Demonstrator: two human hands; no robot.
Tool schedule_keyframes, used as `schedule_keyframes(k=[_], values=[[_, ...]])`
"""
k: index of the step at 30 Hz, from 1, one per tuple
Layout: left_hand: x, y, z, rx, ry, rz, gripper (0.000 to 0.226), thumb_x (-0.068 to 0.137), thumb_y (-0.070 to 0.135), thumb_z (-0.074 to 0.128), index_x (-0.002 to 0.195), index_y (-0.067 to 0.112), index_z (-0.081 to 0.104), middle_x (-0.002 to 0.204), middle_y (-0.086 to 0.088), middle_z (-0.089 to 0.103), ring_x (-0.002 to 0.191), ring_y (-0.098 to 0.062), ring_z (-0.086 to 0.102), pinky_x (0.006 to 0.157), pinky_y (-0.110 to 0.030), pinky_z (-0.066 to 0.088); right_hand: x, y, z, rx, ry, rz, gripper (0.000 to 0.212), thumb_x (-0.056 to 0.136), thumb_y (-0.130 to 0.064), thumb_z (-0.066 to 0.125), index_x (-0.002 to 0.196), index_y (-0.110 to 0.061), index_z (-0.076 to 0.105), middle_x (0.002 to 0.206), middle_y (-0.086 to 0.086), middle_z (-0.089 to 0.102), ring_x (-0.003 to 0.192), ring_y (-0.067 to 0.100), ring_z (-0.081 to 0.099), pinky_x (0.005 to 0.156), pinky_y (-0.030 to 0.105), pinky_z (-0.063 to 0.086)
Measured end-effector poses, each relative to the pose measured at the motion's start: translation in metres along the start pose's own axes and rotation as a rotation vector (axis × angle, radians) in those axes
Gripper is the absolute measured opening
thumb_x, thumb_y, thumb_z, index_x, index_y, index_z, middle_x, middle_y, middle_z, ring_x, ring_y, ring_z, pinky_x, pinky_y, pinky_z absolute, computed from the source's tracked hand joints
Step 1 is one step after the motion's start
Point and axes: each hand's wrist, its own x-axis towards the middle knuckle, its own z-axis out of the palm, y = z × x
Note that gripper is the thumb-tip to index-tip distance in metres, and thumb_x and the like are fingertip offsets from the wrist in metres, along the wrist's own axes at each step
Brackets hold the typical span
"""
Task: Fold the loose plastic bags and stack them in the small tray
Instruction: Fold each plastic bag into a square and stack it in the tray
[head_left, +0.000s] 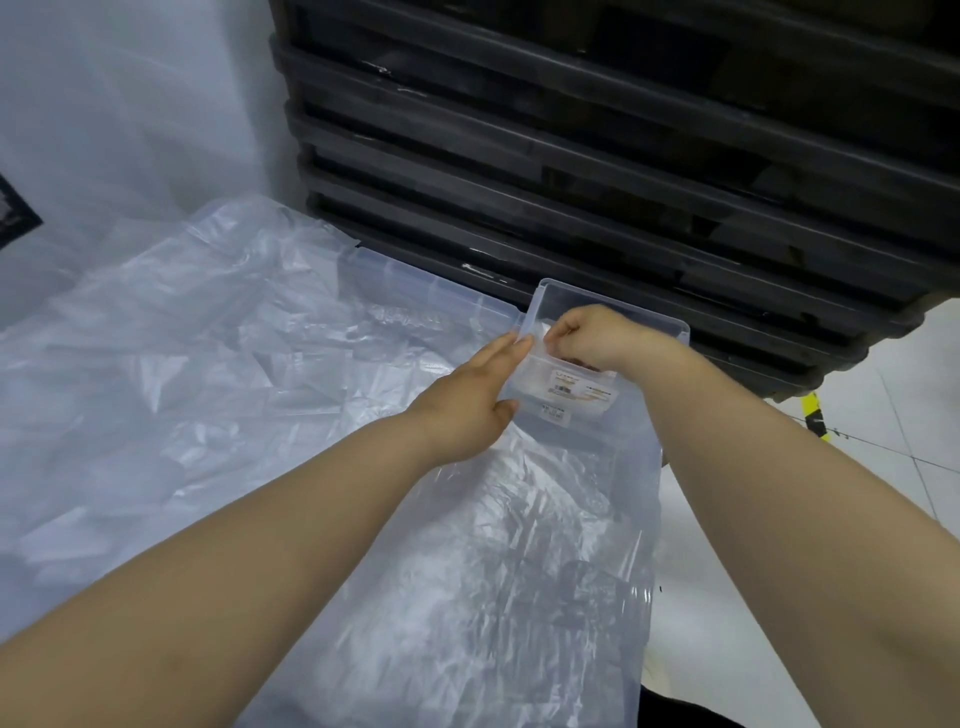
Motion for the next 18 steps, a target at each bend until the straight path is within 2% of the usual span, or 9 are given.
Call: schedule_keyframes(k=[3, 5, 7, 9, 11, 13, 15, 18], values=[[-0.015, -0.001, -0.003, -0.028, 0.065, 0.021, 0.064, 0.096, 0.019, 0.046, 0.147, 0.033, 0.009, 0.154, 0.014, 0.005, 0.139, -0.009, 0.020, 0.101, -0.018, 0.024, -0.025, -0.001, -0.006, 0.137, 0.259, -0.071, 0.016, 0.092, -0.011, 0.051, 0.104, -0.011, 0.062, 0.097, 0.003, 0.062, 0.084, 0.013, 0.053, 0.072, 0.025, 0.042], [-0.034, -0.003, -0.009, 0.016, 0.105, 0.042, 0.055, 0.095, 0.020, 0.047, 0.144, 0.031, 0.023, 0.152, 0.012, 0.017, 0.136, -0.008, 0.026, 0.096, -0.012, 0.023, -0.052, -0.001, -0.003, 0.208, 0.433, -0.152, 0.015, 0.092, -0.011, 0.050, 0.102, -0.014, 0.061, 0.087, -0.006, 0.055, 0.082, 0.010, 0.050, 0.067, 0.021, 0.041], [-0.057, -0.008, -0.015, 0.122, 0.078, 0.030, 0.042, 0.096, 0.022, 0.046, 0.137, 0.027, 0.039, 0.146, 0.012, 0.033, 0.132, -0.006, 0.032, 0.096, -0.010, 0.023, -0.082, -0.001, 0.010, 0.259, 0.488, -0.213, 0.012, 0.091, -0.010, 0.052, 0.098, -0.015, 0.060, 0.078, -0.012, 0.050, 0.079, 0.010, 0.050, 0.069, 0.022, 0.045], [-0.084, -0.016, -0.019, 0.231, -0.011, -0.024, 0.036, 0.096, 0.029, 0.044, 0.132, 0.029, 0.046, 0.141, 0.014, 0.041, 0.128, -0.005, 0.039, 0.099, -0.014, 0.026, -0.105, 0.001, 0.032, 0.221, 0.418, -0.246, 0.013, 0.090, -0.010, 0.055, 0.100, -0.011, 0.062, 0.079, -0.011, 0.052, 0.079, 0.011, 0.050, 0.075, 0.023, 0.043], [-0.111, -0.025, -0.019, 0.346, -0.149, -0.067, 0.037, 0.096, 0.035, 0.044, 0.133, 0.032, 0.044, 0.142, 0.015, 0.038, 0.128, -0.004, 0.038, 0.100, -0.015, 0.027, -0.118, 0.004, 0.056, 0.075, 0.256, -0.237, 0.021, 0.090, -0.016, 0.056, 0.110, -0.012, 0.061, 0.095, -0.005, 0.057, 0.089, 0.012, 0.051, 0.078, 0.018, 0.038], [-0.134, -0.037, -0.016, 0.441, -0.311, -0.111, 0.047, 0.094, 0.040, 0.044, 0.139, 0.031, 0.035, 0.150, 0.012, 0.024, 0.135, -0.005, 0.028, 0.104, -0.017, 0.024, -0.123, 0.009, 0.077, -0.065, 0.091, -0.203, 0.035, 0.090, -0.022, 0.057, 0.124, -0.014, 0.053, 0.121, 0.001, 0.054, 0.111, 0.016, 0.049, 0.087, 0.018, 0.034], [-0.153, -0.049, -0.009, 0.498, -0.420, -0.151, 0.063, 0.092, 0.043, 0.048, 0.146, 0.031, 0.017, 0.155, 0.009, 0.003, 0.141, -0.009, 0.015, 0.108, -0.020, 0.019, -0.126, 0.011, 0.092, -0.187, -0.007, -0.160, 0.050, 0.089, -0.028, 0.057, 0.135, -0.016, 0.041, 0.136, 0.005, 0.042, 0.126, 0.020, 0.038, 0.098, 0.024, 0.032], [-0.167, -0.063, 0.002, 0.582, -0.394, -0.135, 0.079, 0.089, 0.045, 0.051, 0.147, 0.030, -0.001, 0.155, 0.005, -0.012, 0.143, -0.010, 0.000, 0.112, -0.022, 0.010, -0.128, 0.013, 0.103, -0.250, -0.020, -0.130, 0.062, 0.087, -0.030, 0.060, 0.140, -0.016, 0.031, 0.144, 0.005, 0.030, 0.132, 0.022, 0.029, 0.103, 0.025, 0.029]])
